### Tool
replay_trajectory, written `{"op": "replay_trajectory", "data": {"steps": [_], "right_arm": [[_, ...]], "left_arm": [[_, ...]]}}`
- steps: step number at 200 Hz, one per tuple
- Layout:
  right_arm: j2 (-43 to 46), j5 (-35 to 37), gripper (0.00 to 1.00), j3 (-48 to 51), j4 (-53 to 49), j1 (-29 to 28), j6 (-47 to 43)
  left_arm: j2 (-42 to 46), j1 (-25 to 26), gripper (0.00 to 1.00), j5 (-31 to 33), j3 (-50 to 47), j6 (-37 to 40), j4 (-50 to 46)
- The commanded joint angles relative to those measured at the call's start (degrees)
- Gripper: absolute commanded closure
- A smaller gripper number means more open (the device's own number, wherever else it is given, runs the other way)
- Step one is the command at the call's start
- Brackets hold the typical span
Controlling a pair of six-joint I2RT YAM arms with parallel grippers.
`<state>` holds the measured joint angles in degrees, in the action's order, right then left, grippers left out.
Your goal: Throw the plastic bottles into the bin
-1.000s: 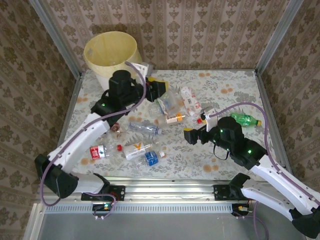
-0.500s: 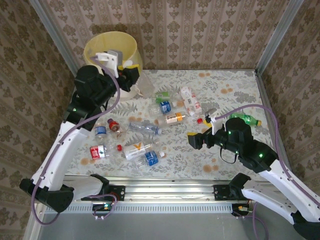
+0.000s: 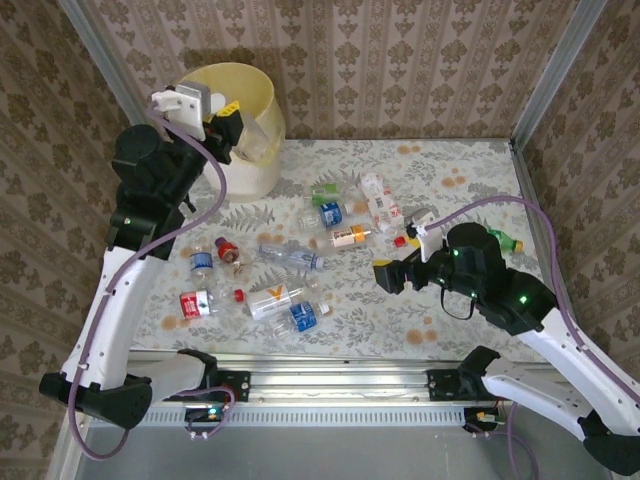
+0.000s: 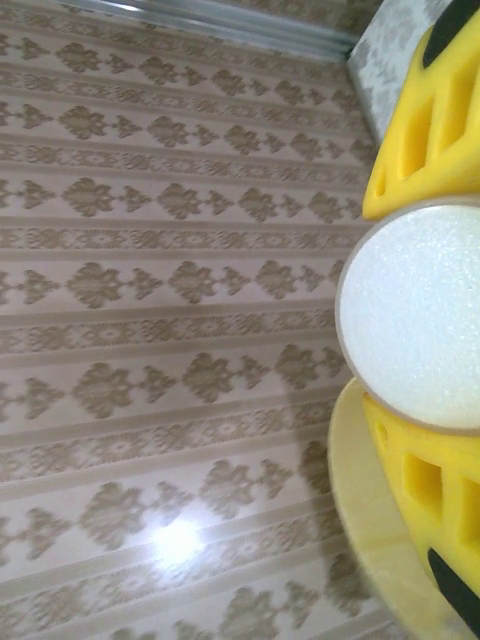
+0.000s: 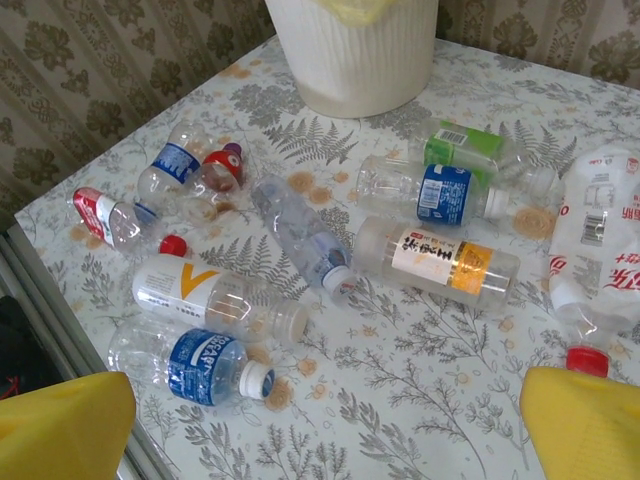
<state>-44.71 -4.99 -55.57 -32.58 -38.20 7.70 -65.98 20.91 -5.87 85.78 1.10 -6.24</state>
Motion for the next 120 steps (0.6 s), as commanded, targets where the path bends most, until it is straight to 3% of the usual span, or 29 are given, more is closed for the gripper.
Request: {"op": "replay_trajectory", "data": {"steps": [1,87,120], "right_arm": [[-1.2,-0.6,0.0,-2.7,-1.2,-0.5,-1.4],[3.0,-0.3,0.0,-1.3,-0.3,-0.4,0.6],[2.8,-0.1,0.0,-1.5,-0.4,-0.4,0.2]], "left_arm": [[1.0,-0.5,0.94,1.6,-0.9,5.5,9.2],[1.5,-0.9,0.95,-0.3,-5.3,6.3,16.8],[3.8,-0.9,0.96,0.1,-9.6,9.1,27.4]]}}
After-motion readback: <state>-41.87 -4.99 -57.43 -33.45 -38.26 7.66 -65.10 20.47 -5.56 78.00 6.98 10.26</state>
